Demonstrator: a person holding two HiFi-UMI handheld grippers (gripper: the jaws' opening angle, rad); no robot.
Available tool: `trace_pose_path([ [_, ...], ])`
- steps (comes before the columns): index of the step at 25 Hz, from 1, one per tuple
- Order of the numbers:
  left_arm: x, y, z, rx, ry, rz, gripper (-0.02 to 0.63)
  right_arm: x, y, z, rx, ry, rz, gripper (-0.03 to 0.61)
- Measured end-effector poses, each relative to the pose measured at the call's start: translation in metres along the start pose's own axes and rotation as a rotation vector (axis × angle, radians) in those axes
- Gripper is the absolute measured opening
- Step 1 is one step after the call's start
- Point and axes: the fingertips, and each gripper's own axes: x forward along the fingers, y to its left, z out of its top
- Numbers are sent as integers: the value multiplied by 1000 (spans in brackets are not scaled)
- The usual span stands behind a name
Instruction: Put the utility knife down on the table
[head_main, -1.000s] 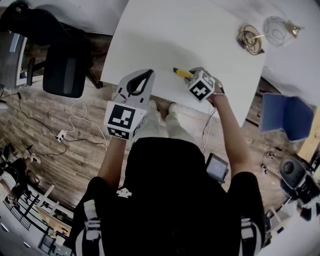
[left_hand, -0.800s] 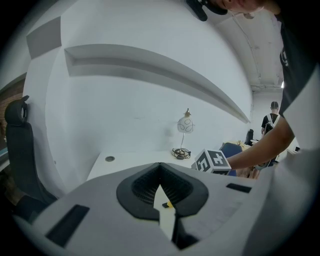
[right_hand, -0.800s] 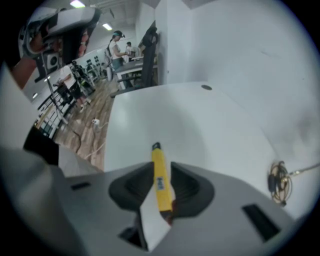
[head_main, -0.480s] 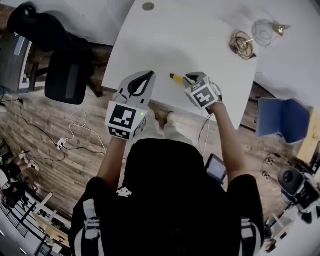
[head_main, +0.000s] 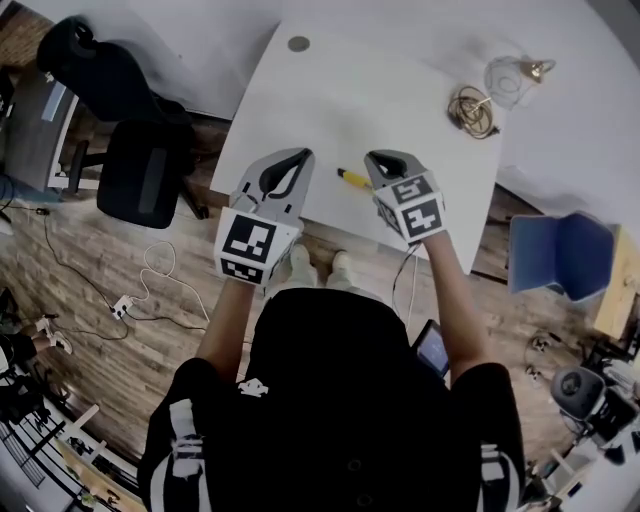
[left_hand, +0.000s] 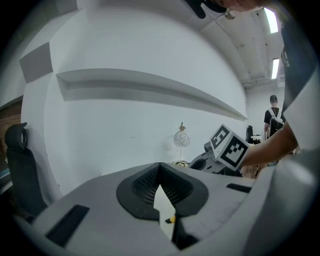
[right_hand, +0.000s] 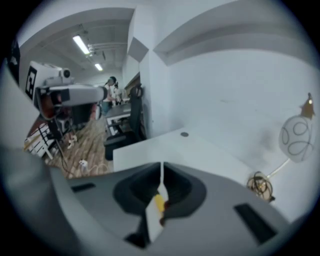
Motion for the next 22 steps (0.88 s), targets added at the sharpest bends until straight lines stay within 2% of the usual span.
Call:
trace_pose_path([
  [11,-16,3,50,73,-103,42,17,-77,-1,80,25,-295,-119,34],
  [22,-31,-11,95,139,-201,56,17,-146,4,122,18,-506,-188,34],
])
